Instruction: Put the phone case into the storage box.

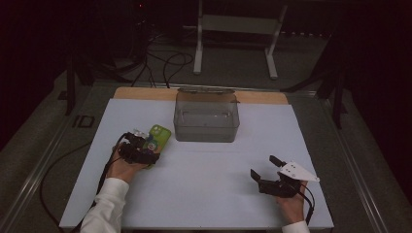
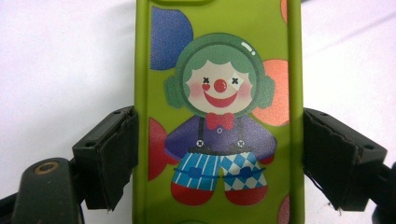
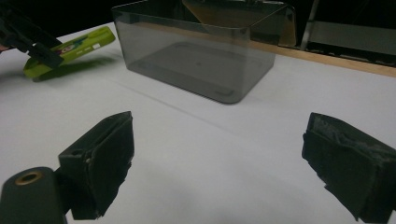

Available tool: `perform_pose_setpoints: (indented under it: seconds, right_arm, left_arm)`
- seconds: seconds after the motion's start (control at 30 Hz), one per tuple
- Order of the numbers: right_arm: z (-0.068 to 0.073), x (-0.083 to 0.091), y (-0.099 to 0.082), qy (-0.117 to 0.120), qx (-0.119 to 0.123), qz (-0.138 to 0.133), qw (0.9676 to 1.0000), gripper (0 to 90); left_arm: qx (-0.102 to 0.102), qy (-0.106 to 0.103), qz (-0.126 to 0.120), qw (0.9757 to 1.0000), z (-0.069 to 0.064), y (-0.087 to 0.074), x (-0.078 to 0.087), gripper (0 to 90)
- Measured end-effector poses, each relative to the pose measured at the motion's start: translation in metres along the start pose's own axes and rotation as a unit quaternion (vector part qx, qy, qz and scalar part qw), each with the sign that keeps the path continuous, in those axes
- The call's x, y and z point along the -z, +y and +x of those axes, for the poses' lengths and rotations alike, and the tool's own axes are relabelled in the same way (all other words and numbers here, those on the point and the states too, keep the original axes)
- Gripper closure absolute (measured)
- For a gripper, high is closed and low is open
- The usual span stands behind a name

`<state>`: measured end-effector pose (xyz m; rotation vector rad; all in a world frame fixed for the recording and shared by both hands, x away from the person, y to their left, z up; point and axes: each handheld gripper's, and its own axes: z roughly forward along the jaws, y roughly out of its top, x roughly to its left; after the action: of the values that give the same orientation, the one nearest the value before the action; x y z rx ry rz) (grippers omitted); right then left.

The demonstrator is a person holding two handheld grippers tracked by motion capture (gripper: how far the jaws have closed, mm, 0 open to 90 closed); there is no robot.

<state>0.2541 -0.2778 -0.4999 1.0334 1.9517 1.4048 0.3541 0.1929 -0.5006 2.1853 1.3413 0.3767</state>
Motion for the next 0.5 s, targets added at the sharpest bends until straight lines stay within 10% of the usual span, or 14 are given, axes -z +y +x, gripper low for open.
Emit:
perform_pose_setpoints:
  seconds: [0.5]
  right_arm:
    - [0.0, 0.0, 0.0, 0.001, -0.001, 0.0, 1.0, 9.3]
  left_arm:
    - [0.014, 0.009, -0.09, 0.9958, -0.016, -0.006, 0.026, 16.7]
